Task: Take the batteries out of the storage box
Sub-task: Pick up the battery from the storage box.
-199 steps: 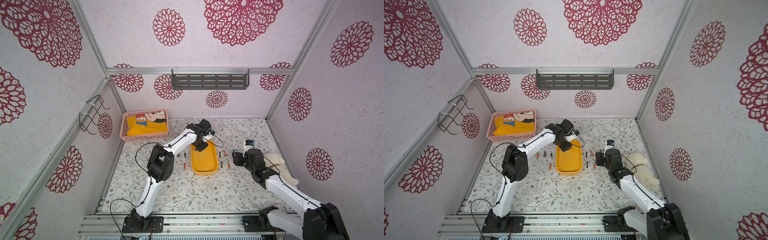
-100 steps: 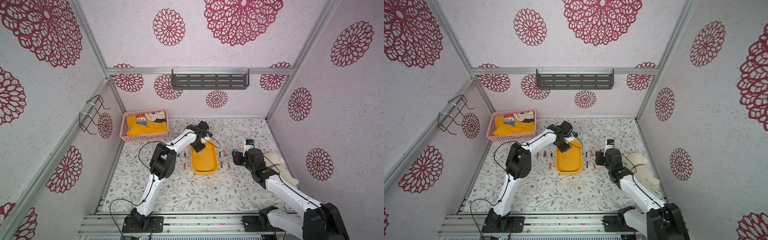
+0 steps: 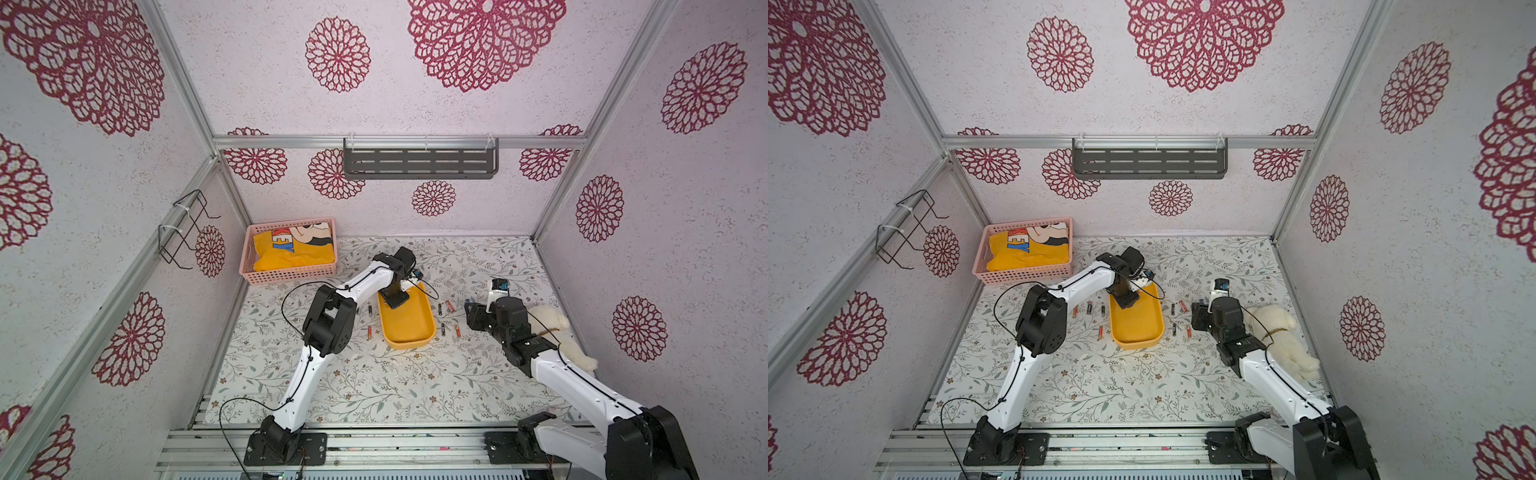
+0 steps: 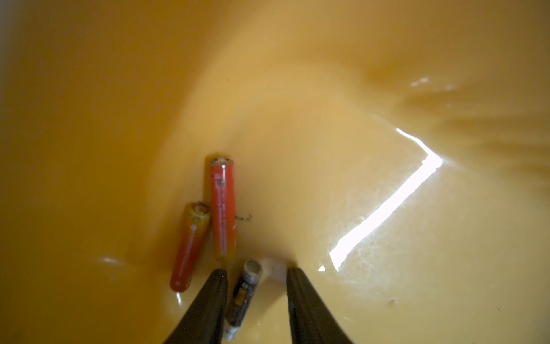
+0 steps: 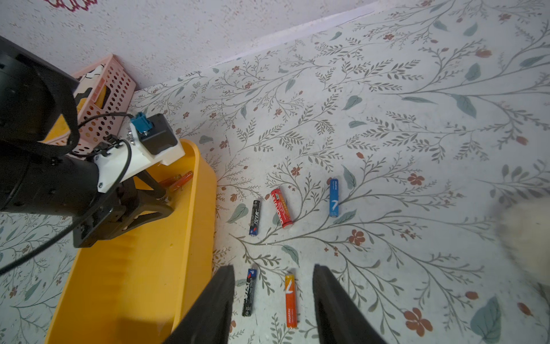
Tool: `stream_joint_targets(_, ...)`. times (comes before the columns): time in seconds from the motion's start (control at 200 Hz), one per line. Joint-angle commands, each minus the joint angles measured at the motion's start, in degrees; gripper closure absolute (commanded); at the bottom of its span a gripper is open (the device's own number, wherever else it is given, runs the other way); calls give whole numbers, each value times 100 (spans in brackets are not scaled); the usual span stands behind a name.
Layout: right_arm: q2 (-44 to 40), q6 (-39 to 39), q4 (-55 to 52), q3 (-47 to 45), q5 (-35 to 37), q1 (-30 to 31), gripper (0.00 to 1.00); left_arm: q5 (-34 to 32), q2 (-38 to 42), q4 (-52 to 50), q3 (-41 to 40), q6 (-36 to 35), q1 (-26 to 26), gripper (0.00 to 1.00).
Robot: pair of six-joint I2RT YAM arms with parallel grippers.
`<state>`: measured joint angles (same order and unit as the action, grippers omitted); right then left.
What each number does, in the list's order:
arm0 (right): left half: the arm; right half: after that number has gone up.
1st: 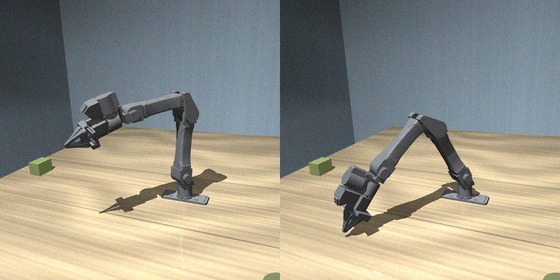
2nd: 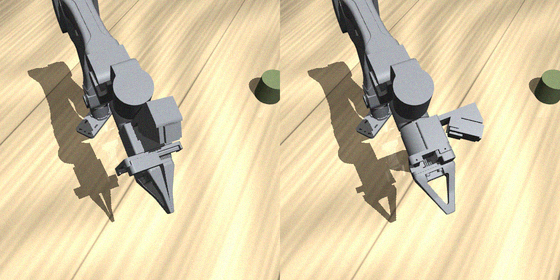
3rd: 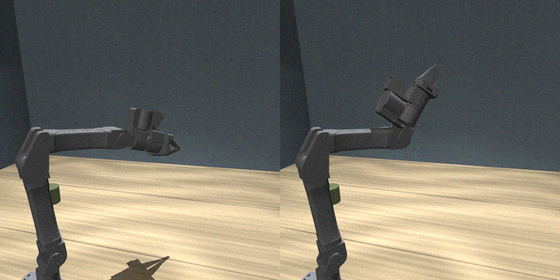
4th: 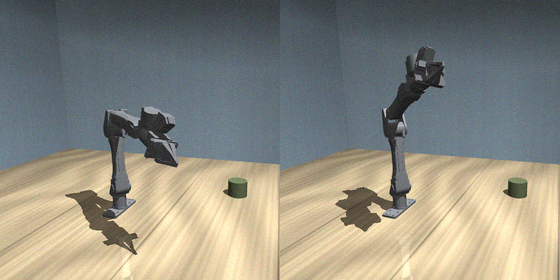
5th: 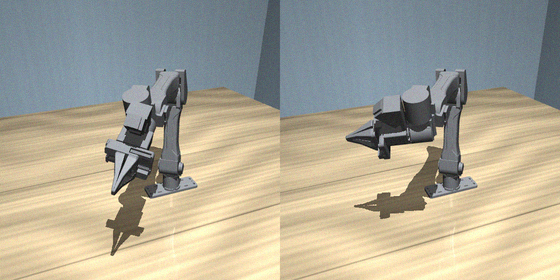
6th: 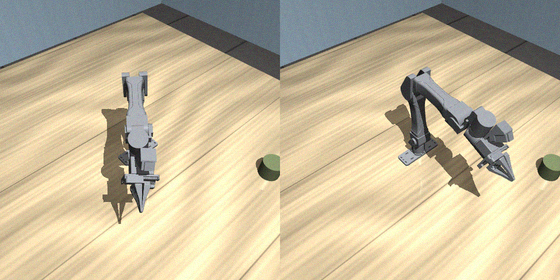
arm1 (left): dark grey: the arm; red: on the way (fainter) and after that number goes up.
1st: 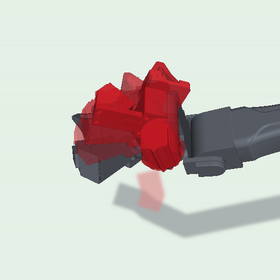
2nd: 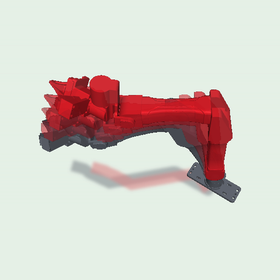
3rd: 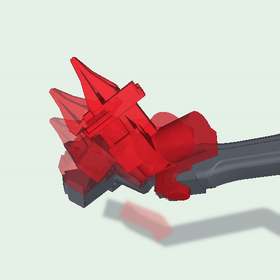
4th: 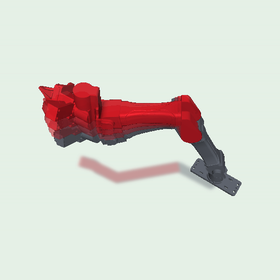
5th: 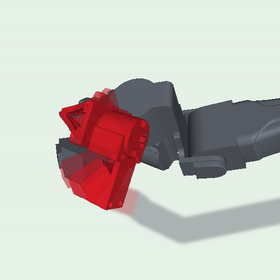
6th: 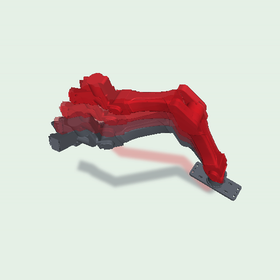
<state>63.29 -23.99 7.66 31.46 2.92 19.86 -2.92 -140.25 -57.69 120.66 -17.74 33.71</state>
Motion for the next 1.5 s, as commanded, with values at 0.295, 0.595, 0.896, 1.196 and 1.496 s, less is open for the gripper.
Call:
stream_joint_targets(0.295,-176,81,60,29,288,-19,50,41,-189,63,-43,165,-3,89)
stream_joint_targets(0.595,-281,91,25,-9,438,-18,48,169,11,117,102,458,28,100)
stream_joint_targets(0.896,-249,61,82,9,396,-22,47,225,658,-75,516,1651,109,100)
stream_joint_targets(1.196,-62,405,8,280,240,194,48,-290,2477,70,-973,3724,-248,100)
stream_joint_targets(1.496,812,880,-305,1277,134,1008,48,-261,4084,579,-3866,4609,-735,100)
